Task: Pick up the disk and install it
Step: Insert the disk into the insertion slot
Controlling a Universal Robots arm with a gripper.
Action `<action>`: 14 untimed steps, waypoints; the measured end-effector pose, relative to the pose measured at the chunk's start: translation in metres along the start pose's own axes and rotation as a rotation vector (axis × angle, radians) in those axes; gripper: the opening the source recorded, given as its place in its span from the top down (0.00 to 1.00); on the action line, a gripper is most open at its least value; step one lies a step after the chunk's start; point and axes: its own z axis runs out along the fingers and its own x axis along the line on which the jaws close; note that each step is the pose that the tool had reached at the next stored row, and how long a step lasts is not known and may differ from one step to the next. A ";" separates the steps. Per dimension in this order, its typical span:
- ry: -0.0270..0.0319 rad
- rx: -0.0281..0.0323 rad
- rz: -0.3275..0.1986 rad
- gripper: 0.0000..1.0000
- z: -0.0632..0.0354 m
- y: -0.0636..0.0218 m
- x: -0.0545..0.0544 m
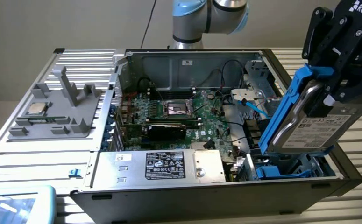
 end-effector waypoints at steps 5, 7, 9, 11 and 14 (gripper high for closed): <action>0.0274 0.0014 0.002 0.63 0.0049 0.0002 -0.009; 0.0279 0.0015 0.002 0.63 0.0084 0.0001 -0.011; 0.0276 0.0015 0.002 0.63 0.0120 -0.0002 -0.011; 0.0256 0.0014 0.002 0.63 0.0156 -0.0004 -0.011; 0.0144 0.0008 0.001 0.63 0.0197 -0.0009 -0.011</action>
